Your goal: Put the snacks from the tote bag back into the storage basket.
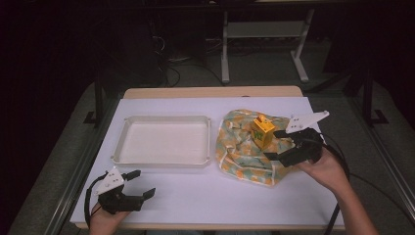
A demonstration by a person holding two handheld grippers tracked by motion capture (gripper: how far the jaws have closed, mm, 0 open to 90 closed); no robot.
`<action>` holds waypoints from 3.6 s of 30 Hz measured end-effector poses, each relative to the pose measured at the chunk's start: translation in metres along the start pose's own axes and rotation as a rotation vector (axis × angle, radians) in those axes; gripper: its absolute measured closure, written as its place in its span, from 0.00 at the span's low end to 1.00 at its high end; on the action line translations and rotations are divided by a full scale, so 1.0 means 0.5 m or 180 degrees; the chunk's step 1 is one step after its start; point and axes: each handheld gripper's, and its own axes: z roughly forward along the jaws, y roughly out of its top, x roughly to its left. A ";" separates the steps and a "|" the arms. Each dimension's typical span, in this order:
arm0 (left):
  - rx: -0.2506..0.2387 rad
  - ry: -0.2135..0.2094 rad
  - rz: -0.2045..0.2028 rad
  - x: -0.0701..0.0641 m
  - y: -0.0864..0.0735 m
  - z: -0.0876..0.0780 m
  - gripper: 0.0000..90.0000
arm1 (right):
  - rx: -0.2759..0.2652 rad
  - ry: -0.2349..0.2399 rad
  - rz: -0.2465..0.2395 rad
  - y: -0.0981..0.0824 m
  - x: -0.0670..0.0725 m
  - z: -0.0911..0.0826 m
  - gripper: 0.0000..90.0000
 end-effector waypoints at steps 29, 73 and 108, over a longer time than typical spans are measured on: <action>-0.0053 -0.0039 0.0002 0.000 0.000 -0.002 0.16 | 0.0287 -0.0088 -0.0002 0.099 -0.084 0.034 0.23; -0.0073 -0.0033 0.0014 0.001 0.000 -0.004 0.16 | 0.0836 -0.0514 0.0543 0.069 -0.154 0.157 0.25; -0.0068 -0.0023 0.0010 0.001 0.000 -0.006 0.16 | 0.1093 -0.0679 0.0449 0.071 -0.143 0.188 0.53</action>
